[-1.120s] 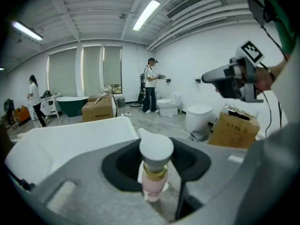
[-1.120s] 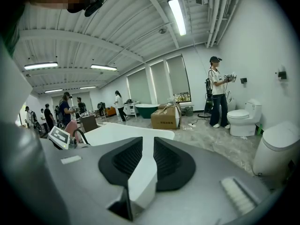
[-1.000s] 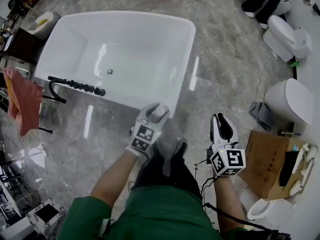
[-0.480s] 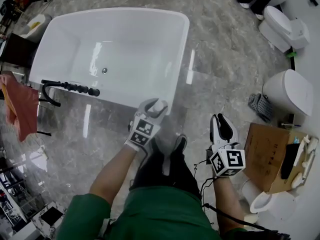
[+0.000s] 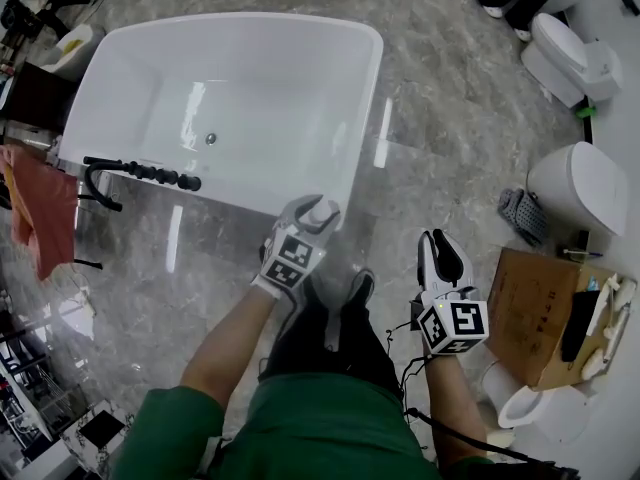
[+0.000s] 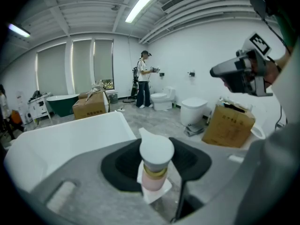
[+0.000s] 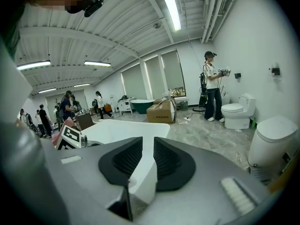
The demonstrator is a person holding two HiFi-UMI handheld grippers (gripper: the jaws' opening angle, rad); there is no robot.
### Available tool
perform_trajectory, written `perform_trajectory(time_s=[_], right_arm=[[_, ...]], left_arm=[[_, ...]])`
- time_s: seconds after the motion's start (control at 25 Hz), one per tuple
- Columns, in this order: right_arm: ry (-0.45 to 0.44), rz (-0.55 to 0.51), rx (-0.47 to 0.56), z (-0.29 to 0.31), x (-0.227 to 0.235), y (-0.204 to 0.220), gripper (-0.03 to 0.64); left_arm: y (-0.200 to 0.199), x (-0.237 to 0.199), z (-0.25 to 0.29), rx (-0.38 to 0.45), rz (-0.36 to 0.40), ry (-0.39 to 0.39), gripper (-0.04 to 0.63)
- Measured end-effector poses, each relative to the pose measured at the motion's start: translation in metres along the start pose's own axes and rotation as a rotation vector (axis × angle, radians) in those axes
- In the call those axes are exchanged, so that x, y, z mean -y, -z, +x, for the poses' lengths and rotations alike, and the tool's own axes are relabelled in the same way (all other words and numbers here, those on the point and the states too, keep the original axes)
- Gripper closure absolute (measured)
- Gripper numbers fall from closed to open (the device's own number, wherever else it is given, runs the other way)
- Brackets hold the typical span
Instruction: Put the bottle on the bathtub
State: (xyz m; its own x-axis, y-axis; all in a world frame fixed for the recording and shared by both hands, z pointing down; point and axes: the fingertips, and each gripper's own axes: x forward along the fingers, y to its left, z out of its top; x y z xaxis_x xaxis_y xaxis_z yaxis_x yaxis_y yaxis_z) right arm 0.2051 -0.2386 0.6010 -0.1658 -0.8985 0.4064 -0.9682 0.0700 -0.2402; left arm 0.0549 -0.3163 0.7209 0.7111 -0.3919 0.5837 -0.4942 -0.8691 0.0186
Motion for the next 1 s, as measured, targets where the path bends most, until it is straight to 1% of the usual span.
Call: perform_trajectory(time_s=[0.04, 0.2, 0.32, 0.44, 0.52, 0.64, 0.84, 1.0], right_arm=[[-0.003, -0.001, 0.003, 0.000, -0.002, -0.001, 0.543], [-0.006, -0.006, 0.011, 0.000, -0.005, -0.006, 0.543], [-0.007, -0.008, 0.019, -0.003, -0.006, -0.009, 0.543], [-0.008, -0.011, 0.029, -0.006, -0.009, -0.015, 0.543], [-0.009, -0.014, 0.039, -0.008, -0.011, -0.022, 0.543], [-0.012, -0.021, 0.062, -0.009, -0.013, -0.032, 0.543], [-0.018, -0.038, 0.103, -0.013, -0.020, -0.054, 0.543], [-0.027, -0.057, 0.147, -0.019, -0.027, -0.078, 0.543]], left_arm=[[0.000, 0.000, 0.000, -0.001, -0.002, 0.000, 0.415], [0.003, 0.000, 0.000, -0.015, -0.015, 0.010, 0.345], [-0.001, -0.001, -0.003, -0.008, -0.020, -0.005, 0.321], [-0.009, -0.001, -0.012, 0.011, -0.023, -0.016, 0.314], [-0.019, -0.002, -0.020, 0.034, -0.043, -0.023, 0.314], [-0.040, -0.008, -0.036, 0.087, -0.083, -0.047, 0.314], [-0.076, -0.028, -0.070, 0.163, -0.119, -0.100, 0.326], [-0.105, -0.041, -0.102, 0.213, -0.126, -0.139, 0.330]])
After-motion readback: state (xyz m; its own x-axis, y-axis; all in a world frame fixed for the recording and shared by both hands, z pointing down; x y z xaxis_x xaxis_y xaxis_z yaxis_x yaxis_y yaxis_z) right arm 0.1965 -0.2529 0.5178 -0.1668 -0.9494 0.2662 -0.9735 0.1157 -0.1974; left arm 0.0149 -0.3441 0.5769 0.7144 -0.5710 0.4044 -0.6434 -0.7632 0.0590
